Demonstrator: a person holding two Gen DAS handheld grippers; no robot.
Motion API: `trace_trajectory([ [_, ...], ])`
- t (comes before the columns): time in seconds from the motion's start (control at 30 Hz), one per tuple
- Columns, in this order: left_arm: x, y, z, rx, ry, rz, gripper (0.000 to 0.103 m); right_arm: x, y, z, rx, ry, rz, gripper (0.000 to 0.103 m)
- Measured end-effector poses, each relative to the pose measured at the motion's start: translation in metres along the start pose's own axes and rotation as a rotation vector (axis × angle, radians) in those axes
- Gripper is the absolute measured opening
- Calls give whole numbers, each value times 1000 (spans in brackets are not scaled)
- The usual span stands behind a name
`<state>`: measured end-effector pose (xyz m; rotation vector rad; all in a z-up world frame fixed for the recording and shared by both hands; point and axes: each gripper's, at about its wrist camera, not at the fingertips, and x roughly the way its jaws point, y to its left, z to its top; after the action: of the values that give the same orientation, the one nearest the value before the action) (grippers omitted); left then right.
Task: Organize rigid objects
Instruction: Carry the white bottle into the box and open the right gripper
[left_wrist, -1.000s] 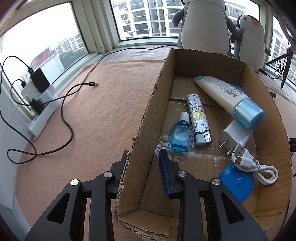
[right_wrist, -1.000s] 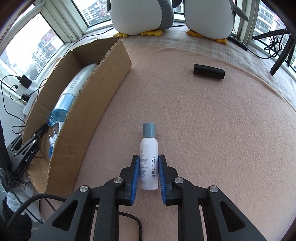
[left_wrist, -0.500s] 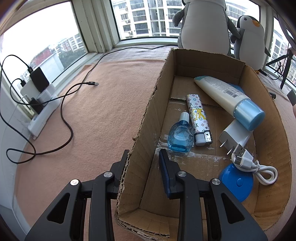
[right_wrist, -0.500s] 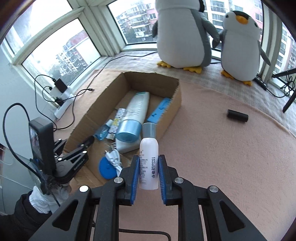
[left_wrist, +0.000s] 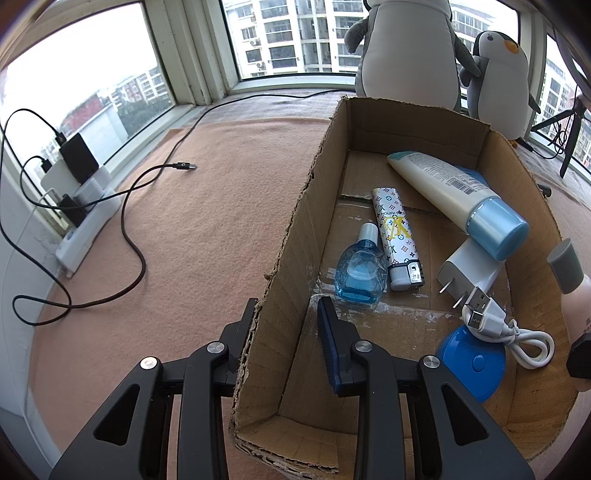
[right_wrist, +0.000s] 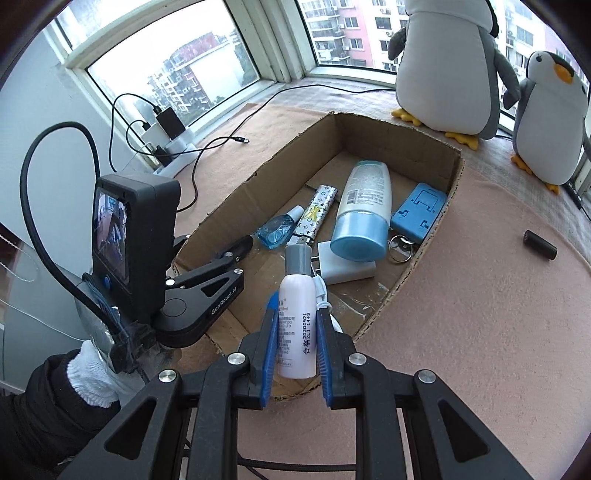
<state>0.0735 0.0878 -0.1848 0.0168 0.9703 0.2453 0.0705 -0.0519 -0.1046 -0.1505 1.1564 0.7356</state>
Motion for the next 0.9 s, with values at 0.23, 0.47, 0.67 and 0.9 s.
trace_trajectory([
  [0.23, 0, 0, 0, 0, 0, 0, 28, 6, 7, -3, -35, 11, -5, 18],
  [0.47, 0, 0, 0, 0, 0, -1, 28, 6, 9, -1, -52, -6, -34, 32],
  [0.67, 0, 0, 0, 0, 0, -1, 28, 1, 11, 3, -70, -29, -47, 38],
  [0.9, 0, 0, 0, 0, 0, 0, 28, -1, 12, 6, -83, -40, -59, 38],
])
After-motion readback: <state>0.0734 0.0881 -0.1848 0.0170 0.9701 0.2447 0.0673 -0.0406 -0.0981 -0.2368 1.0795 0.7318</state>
